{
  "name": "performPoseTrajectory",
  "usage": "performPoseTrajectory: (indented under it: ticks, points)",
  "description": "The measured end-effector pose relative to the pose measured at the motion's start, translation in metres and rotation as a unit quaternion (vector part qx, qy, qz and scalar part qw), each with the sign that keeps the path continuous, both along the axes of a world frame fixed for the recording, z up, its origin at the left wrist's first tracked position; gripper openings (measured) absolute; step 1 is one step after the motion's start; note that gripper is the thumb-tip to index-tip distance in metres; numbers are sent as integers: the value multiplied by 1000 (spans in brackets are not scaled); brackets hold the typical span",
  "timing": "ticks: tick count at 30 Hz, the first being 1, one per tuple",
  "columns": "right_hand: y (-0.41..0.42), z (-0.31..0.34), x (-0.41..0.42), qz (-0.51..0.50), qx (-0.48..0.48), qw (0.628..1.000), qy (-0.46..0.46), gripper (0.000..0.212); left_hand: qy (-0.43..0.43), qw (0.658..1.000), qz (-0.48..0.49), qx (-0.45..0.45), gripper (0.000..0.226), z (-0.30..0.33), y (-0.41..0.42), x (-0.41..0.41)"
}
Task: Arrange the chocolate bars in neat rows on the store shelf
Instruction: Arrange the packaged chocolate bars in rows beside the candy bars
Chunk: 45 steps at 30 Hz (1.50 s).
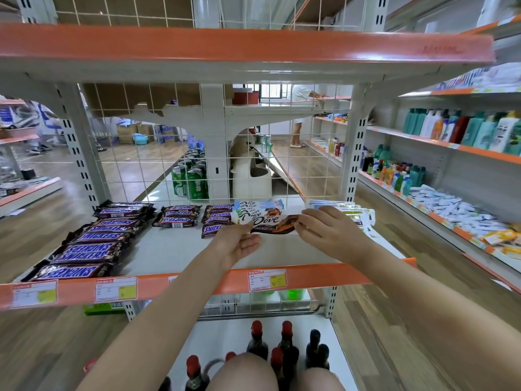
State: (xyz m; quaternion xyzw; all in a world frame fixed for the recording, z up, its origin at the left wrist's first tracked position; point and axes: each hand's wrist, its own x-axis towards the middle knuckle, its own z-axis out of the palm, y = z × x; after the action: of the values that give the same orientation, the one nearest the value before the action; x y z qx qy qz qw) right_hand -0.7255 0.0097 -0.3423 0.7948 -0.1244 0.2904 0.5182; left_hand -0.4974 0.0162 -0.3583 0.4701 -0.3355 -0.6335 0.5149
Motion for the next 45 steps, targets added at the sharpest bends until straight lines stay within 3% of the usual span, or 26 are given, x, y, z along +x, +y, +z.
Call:
performPoseTrajectory:
  ticks: [5, 8, 9, 11, 13, 15, 17, 18, 19, 23, 25, 29, 34, 39, 45]
  points:
    - [-6, -7, -8, -76, 0, 997, -29, 26, 36, 998, 39, -19, 7, -2, -5, -2]
    - [-7, -4, -11, -159, 104, 971, -143, 71, 42, 997, 53, -36, 12, -2, -5, -2]
    - [-4, -1, -9, -170, 161, 950, -205, 75, 41, 997, 55, -42, 17, -3, -6, -1]
    - [2, 6, -2, -157, 324, 866, -347, 54, 38, 996, 58, -52, 29, -4, -6, 1]
    - [4, 16, 4, -122, 503, 716, -469, 29, 39, 996, 63, -54, 43, -6, -7, 2]
    - [3, 24, 10, -104, 624, 567, -527, 35, 31, 996, 61, -56, 38, -7, -6, 1]
    - [5, 29, 15, -82, 710, 445, -539, 47, 25, 996, 60, -57, 41, -7, -5, 1]
    - [5, 28, 16, -83, 738, 404, -534, 50, 25, 996, 59, -58, 43, -7, -5, 0]
    - [5, 25, 18, -92, 755, 385, -523, 49, 27, 996, 57, -60, 44, -8, -4, 0]
    - [0, 11, 23, -92, 754, 415, -501, 21, 26, 997, 42, -58, 18, -9, -2, -1]
    - [-1, 9, 24, -68, 748, 422, -509, 15, 13, 997, 36, -59, 25, -12, 0, 0]
    - [-2, 12, 27, -27, 731, 427, -532, 13, -22, 996, 52, -69, 53, -15, -1, 6]
    - [-1, 19, 30, 6, 716, 429, -550, 10, -48, 994, 52, -85, 11, -3, 1, 9]
    - [1, 22, 33, 6, 702, 454, -548, 10, -76, 991, 64, -93, 47, -2, 2, 13]
    - [-3, 16, 36, -16, 704, 454, -545, 12, -90, 989, 61, -97, 31, -5, 5, 16]
